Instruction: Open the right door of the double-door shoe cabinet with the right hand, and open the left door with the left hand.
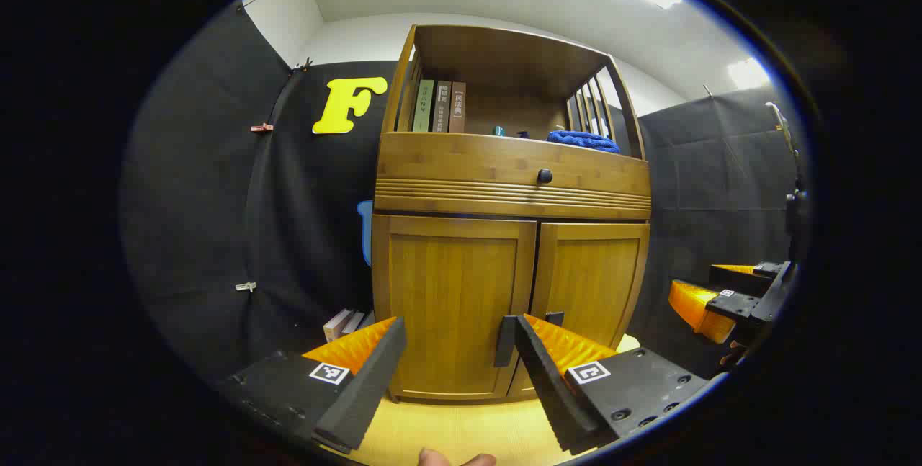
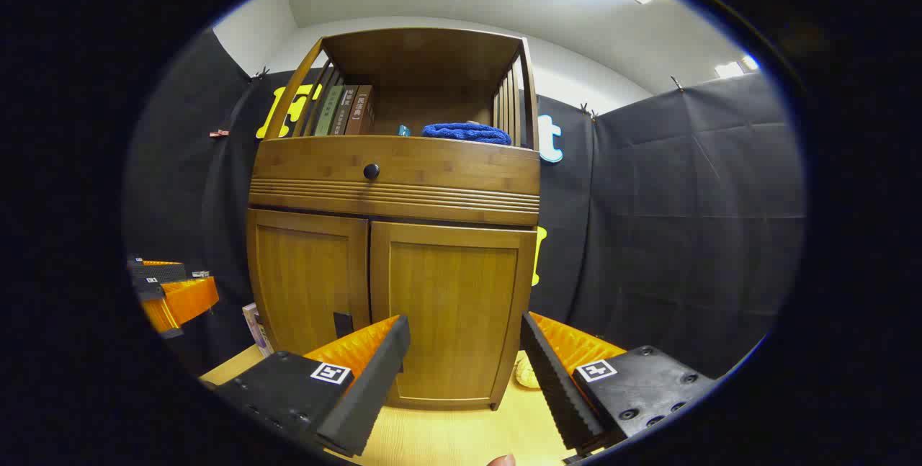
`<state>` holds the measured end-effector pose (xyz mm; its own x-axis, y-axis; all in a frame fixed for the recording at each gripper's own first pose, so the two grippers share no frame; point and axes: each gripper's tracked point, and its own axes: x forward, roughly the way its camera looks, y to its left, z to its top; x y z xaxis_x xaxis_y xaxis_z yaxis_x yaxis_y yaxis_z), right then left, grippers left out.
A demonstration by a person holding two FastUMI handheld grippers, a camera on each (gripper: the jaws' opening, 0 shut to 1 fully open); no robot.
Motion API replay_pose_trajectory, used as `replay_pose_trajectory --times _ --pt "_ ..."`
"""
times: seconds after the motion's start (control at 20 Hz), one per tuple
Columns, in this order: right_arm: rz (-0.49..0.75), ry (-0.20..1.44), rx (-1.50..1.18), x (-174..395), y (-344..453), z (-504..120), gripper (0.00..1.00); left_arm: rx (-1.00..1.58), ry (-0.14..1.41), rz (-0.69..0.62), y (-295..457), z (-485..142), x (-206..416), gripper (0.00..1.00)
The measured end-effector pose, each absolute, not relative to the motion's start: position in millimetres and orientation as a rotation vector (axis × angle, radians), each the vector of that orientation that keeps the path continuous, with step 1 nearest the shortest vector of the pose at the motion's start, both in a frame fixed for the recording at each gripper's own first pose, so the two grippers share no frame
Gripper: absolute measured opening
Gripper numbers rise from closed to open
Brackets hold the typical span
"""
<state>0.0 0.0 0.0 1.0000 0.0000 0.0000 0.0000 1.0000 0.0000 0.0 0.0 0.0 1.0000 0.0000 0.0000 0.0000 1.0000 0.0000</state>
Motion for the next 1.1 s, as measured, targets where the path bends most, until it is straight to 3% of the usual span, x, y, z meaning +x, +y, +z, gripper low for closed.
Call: replay_pose_trajectory --times 1.1 --pt "0.045 0.027 0.008 22.2 20.5 -12.1 0.97 0.046 -0.024 -0.004 0.4 0.4 19.9 0.94"
